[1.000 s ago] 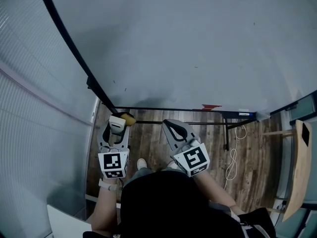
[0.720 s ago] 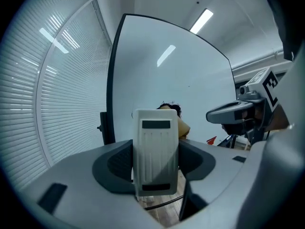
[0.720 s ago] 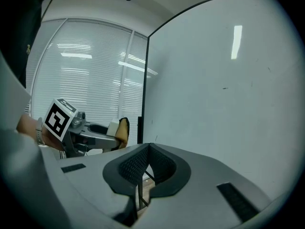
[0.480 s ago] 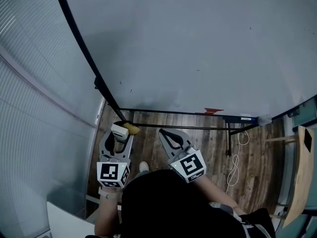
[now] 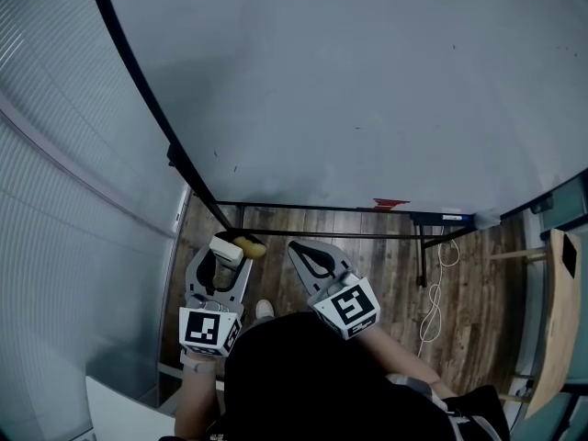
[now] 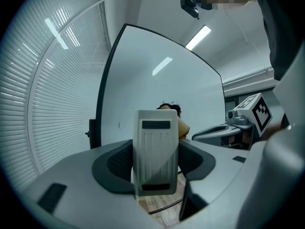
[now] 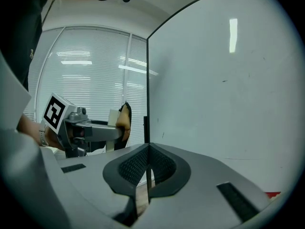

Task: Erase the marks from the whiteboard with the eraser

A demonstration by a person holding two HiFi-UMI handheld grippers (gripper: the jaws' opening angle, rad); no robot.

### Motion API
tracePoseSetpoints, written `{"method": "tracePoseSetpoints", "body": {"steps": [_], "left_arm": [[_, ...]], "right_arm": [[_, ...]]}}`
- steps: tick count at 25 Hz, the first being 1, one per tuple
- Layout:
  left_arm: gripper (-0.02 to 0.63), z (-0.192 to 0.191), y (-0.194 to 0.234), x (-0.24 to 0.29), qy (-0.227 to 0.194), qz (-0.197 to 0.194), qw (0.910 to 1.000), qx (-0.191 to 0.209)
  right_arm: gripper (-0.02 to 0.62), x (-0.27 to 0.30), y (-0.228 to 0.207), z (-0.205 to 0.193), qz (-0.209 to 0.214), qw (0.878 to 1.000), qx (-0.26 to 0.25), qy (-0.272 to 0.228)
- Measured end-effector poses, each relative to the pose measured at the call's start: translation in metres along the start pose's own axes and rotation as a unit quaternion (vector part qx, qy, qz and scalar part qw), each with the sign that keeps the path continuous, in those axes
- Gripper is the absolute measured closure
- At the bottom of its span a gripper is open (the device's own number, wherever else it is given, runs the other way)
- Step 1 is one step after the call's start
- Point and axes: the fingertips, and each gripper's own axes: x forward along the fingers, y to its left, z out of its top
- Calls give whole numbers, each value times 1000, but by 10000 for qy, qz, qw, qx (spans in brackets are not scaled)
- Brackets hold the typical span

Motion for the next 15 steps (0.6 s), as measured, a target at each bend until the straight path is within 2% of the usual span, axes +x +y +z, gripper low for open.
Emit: {"method": "tracePoseSetpoints", "body": {"steps": [7, 15], "left_arm": [[344, 6, -3, 5, -60, 12, 10000, 1], [345, -3, -3, 16, 134, 76, 9999, -21]], "right_arm": [[569, -7, -8, -4, -110, 9999, 68, 20], [569, -14, -17, -5, -246, 9996, 107, 18]]}}
